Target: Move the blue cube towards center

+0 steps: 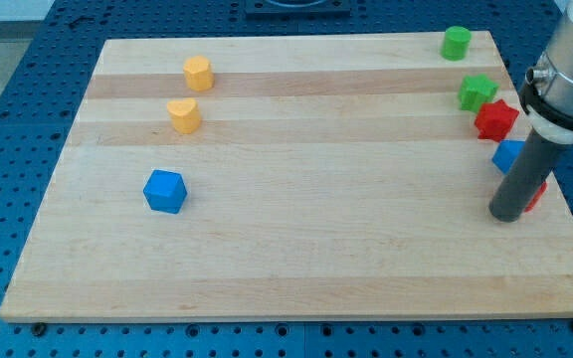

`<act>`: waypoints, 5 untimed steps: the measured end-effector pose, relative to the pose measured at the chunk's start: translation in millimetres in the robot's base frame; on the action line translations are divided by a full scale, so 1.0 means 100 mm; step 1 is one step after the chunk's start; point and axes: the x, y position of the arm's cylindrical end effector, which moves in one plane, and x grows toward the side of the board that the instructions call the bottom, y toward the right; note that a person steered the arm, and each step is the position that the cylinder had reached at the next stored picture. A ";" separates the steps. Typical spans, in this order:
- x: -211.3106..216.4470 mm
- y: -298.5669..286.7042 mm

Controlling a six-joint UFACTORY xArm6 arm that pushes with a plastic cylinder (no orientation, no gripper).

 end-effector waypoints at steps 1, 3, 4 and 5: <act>0.16 -0.07; 0.48 -0.50; 0.26 -0.80; -0.13 -0.89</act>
